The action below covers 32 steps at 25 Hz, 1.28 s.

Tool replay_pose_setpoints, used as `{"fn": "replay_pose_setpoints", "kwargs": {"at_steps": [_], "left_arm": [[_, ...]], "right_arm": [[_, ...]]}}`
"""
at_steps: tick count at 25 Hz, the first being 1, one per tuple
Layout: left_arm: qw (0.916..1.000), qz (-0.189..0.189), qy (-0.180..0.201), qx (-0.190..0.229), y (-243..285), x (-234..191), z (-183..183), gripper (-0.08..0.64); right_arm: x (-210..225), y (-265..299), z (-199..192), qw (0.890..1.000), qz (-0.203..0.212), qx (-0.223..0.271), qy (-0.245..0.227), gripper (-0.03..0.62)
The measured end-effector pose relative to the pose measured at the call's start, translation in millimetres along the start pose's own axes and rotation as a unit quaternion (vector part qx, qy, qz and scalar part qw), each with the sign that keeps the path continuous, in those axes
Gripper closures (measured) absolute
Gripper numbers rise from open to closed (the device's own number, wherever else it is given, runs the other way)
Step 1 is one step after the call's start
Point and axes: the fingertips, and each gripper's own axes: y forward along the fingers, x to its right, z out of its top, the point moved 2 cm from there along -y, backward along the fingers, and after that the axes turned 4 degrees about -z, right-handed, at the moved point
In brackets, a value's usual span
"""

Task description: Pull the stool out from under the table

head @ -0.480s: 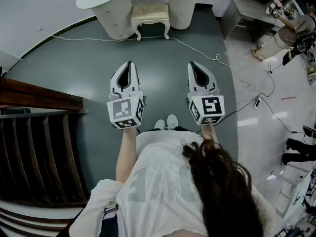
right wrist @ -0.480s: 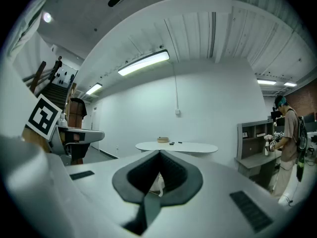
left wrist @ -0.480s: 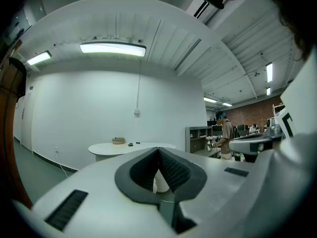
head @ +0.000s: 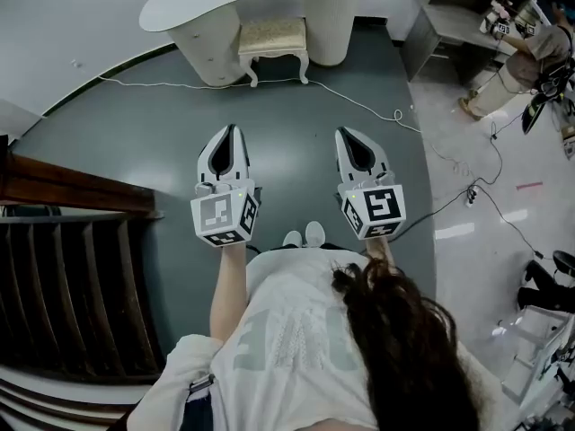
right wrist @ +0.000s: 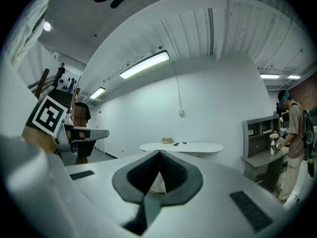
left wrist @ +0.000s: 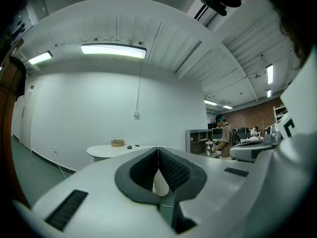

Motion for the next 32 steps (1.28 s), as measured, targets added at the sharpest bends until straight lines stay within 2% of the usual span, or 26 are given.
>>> {"fn": "replay_pose_setpoints", "kwargs": {"at_steps": [5,8,13,19,24,27,32], "left_arm": [[0.9995,0.006,-0.013,0.027,8.0,5.0,4.8,0.532],[0.9995,0.017,-0.014,0.022,15.2,1.2,-3.9,0.532],[0.9987,0.027,-0.041,0.014,41.4,-14.3,-16.1,0.532],[0.9988,-0.003,-0.046,0.018,101.1,-20.0,-14.8,0.532],[0.9977,-0.017,-0.066,0.005,168.9,-51.9,-34.1,0.532],[0.9973,-0.037,-0.063,0.008,213.7,-56.3,-25.5,0.532],[0.9951,-0.080,-0.054,0.021,290.3,-79.6,-7.1,0.532]], "right_arm": [[15.3,13.2,-10.7,1.000,0.010,0.008,0.008,0.563],[23.3,27.6,-17.0,1.000,0.015,-0.004,0.009,0.563],[40.1,44.4,-16.1,1.000,0.010,-0.003,0.012,0.563],[63.5,86.5,-10.0,1.000,-0.003,-0.007,0.013,0.563],[70.0,135.8,-13.7,1.000,-0.008,-0.016,-0.007,0.563],[90.9,160.1,-0.2,0.999,-0.037,-0.002,-0.013,0.563],[115.2,228.8,6.0,0.997,-0.076,-0.004,0.019,0.563]]}}
